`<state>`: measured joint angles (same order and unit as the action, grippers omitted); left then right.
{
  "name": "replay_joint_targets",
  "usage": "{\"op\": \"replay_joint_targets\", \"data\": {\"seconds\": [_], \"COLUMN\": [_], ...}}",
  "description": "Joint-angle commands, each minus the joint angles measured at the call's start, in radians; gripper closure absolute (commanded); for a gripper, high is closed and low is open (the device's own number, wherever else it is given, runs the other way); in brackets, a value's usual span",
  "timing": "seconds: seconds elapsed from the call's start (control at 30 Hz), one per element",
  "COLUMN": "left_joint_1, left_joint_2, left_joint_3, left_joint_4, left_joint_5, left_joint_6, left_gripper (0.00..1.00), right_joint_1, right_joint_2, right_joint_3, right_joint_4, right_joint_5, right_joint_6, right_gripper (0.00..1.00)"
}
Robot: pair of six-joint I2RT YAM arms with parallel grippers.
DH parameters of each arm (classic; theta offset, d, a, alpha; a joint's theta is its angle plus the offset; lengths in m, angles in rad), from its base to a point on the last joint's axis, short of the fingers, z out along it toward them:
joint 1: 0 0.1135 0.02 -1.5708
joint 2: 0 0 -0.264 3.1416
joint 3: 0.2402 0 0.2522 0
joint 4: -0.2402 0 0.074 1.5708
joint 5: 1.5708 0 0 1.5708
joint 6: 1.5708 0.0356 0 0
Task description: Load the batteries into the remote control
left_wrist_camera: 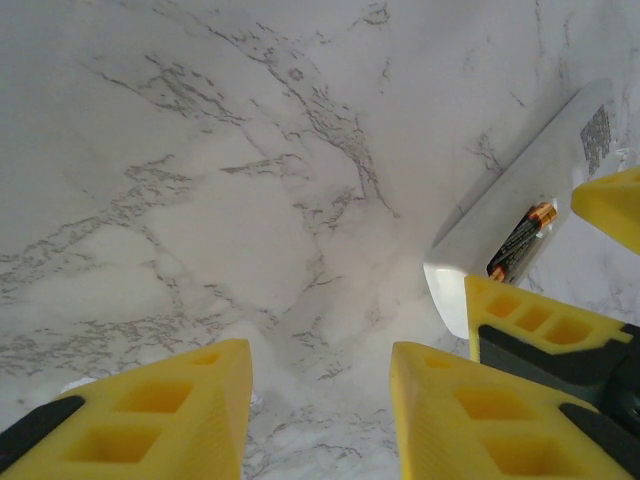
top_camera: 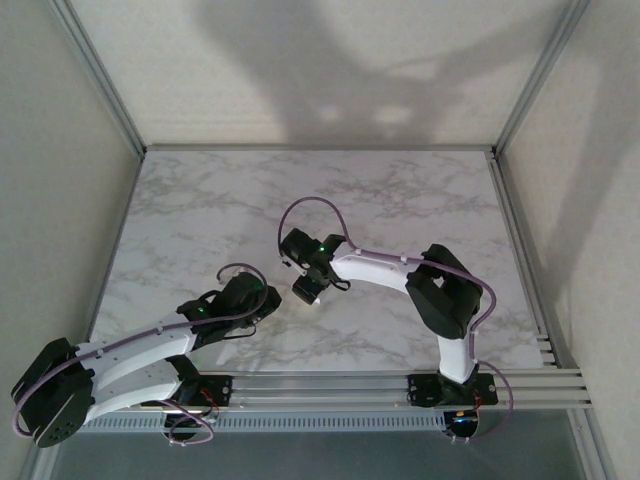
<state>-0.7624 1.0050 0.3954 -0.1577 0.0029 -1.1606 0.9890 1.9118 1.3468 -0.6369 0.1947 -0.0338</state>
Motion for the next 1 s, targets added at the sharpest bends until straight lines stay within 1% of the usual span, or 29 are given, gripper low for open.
{"op": "replay_joint_targets", "data": {"seconds": [0.0, 0.17, 0.27, 0.6, 0.97], "left_joint_1": [-0.006, -0.006, -0.006, -0.006, -0.006], "left_joint_2": [0.01, 0.015, 0.017, 0.027, 0.032], "left_joint_3": [0.0, 0.002, 0.002, 0.005, 0.007], "left_joint_4": [-0.005, -0.003, -0.004, 0.003, 0.003], "left_joint_5": [-0.009, -0.006, -0.004, -0.003, -0.003], "left_joint_6": [-0.011, -0.01, -0.008, -0.005, -0.005], "left_gripper": [0.59, 0.59, 0.59, 0.59, 0.59], "right_joint_1": [0.006, 0.006, 0.006, 0.007, 0.006], "right_joint_2": [-0.042, -0.003, 0.011, 0.041, 0.034], "right_joint_3": [-0.015, -0.011, -0.011, -0.005, -0.003], "right_joint_4": [0.001, -0.003, 0.0, -0.004, -0.006], "right_joint_5": [-0.031, -0.028, -0.016, 0.013, 0.017], "right_joint_6": [0.015, 0.013, 0.014, 0.017, 0.021], "right_gripper": [0.21, 0.18, 0.18, 0.19, 0.23]}}
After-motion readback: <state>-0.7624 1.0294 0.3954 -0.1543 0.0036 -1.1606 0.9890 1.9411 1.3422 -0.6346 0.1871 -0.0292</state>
